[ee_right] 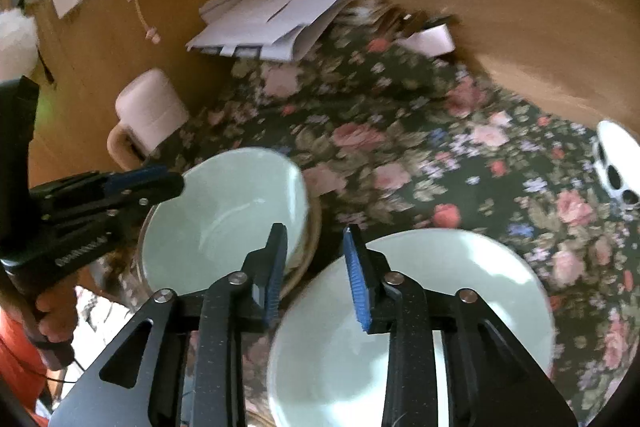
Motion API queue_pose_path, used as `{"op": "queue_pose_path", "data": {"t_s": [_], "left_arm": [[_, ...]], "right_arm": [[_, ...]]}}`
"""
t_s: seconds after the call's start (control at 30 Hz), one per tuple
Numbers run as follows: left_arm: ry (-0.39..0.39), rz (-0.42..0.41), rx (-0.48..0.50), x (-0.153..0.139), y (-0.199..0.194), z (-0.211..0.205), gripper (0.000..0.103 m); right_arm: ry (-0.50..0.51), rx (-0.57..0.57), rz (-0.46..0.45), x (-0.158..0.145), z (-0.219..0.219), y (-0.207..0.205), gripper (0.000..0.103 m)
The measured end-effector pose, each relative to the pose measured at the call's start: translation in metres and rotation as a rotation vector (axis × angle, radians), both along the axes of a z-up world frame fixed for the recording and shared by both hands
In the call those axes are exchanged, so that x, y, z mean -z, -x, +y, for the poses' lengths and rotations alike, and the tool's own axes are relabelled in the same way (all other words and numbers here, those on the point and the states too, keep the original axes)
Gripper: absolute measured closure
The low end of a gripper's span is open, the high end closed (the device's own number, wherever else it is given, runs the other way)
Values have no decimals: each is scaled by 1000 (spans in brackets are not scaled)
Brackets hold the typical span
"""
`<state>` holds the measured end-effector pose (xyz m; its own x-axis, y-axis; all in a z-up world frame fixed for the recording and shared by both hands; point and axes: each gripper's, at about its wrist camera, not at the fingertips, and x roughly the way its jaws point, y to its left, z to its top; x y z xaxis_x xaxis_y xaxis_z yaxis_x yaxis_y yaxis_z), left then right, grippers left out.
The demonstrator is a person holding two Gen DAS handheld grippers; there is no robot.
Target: Organize plates and bowls
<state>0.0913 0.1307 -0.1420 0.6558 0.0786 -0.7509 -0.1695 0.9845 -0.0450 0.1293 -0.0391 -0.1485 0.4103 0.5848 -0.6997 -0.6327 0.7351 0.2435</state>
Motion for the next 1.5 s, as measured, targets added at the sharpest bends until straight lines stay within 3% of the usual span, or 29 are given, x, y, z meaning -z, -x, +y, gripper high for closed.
{"op": "queue_pose_path", "data": {"t_s": [0.1, 0.2, 0.3, 0.5, 0.63, 0.93, 1.27, 1.5], "left_arm": [[12, -27, 23, -13, -5, -10, 65], [6, -63, 52, -25, -13, -26, 60], [11, -87, 79, -36, -22, -40, 50], [12, -119, 134, -53, -42, -71, 37], [-5, -135, 172, -59, -55, -93, 30], [0, -95, 249, -55, -103, -133, 30], [-10, -22, 313, -32, -174, -168, 29], [-64, 46, 328, -9, -221, -191, 29]], "right_arm": [[-11, 54, -52, -13, -18, -2, 52], [-18, 107, -93, -24, -38, -6, 47], [-22, 152, -122, -34, -61, -10, 42], [-29, 267, -185, -52, -108, -21, 24], [-32, 341, -207, -60, -137, -33, 23], [3, 483, -201, -51, -189, -72, 23], [53, 639, -116, -12, -237, -130, 23], [76, 706, -34, 20, -256, -170, 23]]}}
